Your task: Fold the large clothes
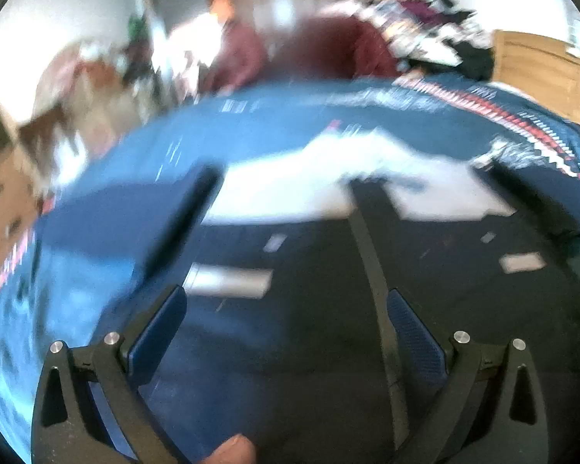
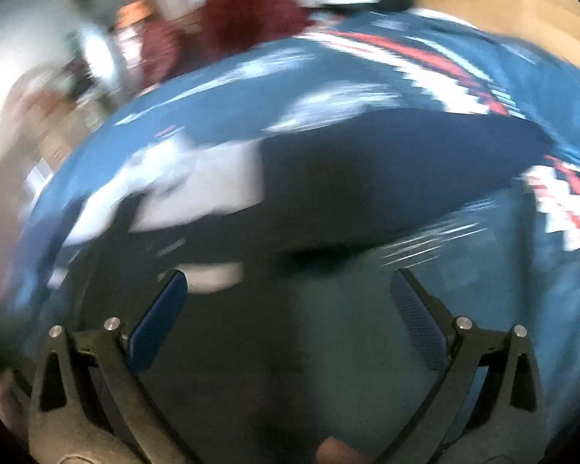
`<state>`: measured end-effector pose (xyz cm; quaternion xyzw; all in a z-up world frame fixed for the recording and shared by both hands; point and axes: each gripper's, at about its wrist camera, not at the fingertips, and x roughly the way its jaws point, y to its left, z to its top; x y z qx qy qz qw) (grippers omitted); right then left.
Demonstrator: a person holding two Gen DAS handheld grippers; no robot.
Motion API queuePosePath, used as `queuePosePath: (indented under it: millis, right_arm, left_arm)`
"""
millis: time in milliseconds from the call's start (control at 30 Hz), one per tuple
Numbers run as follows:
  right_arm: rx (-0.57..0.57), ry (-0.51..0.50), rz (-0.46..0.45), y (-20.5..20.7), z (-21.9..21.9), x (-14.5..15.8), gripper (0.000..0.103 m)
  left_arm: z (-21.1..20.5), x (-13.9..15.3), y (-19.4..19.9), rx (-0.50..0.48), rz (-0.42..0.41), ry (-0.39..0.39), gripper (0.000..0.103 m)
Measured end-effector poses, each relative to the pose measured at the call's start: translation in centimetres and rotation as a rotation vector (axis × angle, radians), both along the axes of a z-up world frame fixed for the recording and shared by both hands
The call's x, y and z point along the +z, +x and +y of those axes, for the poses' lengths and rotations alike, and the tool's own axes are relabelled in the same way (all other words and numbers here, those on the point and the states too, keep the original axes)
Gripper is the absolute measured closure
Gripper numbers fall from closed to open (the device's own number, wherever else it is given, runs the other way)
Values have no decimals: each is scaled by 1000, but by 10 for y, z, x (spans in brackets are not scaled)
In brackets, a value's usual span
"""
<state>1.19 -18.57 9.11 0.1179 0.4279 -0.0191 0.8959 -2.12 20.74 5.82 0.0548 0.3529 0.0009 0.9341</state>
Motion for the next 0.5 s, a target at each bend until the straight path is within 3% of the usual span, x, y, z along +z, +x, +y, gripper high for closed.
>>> queuePosePath:
  millis: [67,100,167,267,300,367,433,500]
  right_arm:
    - [-115,-37,86,20,-78,1,0]
    - [-161,-83,81,28,-106,13,0]
    - [-250,-4,101,42,-179,-1,0]
    - [-324,58,119,61,-249,-15,0]
    - [-311,31,157,67,-249,-19,0]
    - [-262,-35,208,77,-248,-30,7]
    - [-264,28,151,74,-255,-38,9]
    - [-289,154,85,69,-269,-46,8]
  left_arm:
    - [-8,-5,11,-13,56,-45,0]
    - [-13,-10,17,-17,80,-58,0]
    - [-23,-22,29,-34,103,-51,0]
    - [-38,-52,51,-41,172,4,0]
    - [-41,-73,62,-31,243,15,0]
    - [-34,-76,61,-35,233,-26,0]
    - [-32,-77,58,-37,229,-38,0]
    - [-33,-77,53,-41,226,-25,0]
